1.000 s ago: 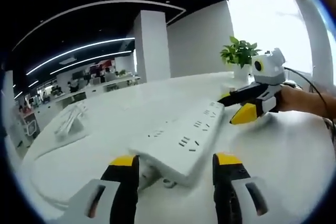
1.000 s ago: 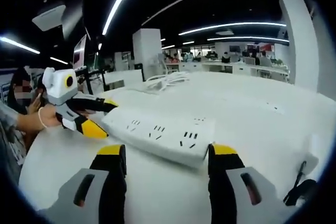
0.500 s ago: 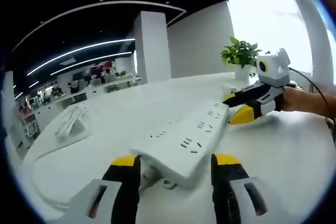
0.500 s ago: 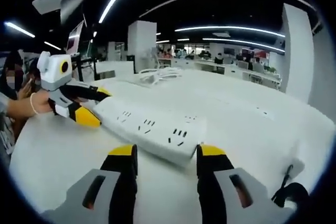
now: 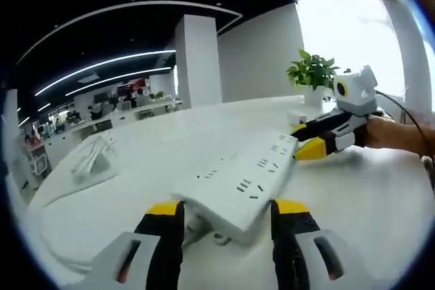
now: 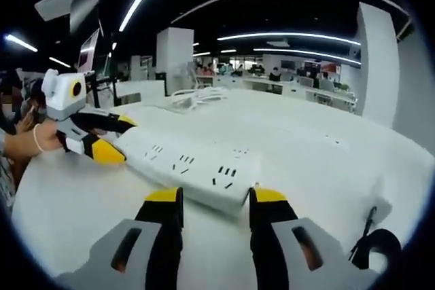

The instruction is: Straighten the power strip on the desk, plug the charger into it

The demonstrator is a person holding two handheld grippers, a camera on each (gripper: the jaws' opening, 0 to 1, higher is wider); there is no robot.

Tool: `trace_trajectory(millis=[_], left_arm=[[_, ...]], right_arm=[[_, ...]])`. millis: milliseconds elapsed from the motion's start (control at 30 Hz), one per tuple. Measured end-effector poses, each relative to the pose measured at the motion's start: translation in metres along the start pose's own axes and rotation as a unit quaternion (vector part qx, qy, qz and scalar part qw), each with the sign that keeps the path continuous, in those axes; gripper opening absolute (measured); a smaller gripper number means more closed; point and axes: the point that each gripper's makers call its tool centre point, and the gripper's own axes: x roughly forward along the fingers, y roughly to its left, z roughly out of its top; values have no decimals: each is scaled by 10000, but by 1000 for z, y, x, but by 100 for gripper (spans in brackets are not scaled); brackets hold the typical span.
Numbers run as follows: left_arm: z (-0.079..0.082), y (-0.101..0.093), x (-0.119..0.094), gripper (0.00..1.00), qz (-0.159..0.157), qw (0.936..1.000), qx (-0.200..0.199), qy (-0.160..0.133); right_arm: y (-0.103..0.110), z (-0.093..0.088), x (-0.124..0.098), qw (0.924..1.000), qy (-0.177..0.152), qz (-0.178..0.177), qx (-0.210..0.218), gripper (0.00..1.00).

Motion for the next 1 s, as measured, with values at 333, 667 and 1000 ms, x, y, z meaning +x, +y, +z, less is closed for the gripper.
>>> trace_trajectory(millis=[333,667,1000], left_arm=[[0,1,3,51,-53,10000,-58,-2],[0,3,4,50,-207,9998,-54,-7],[1,5,7,50,-352,9994,2,0]], right_arm=[[-3,-1,0,9996,43,-170,240,36],[-3,-3,-4,9992,114,-317,229,34],[-2,-3,-8,9985,119,-414,350,32]])
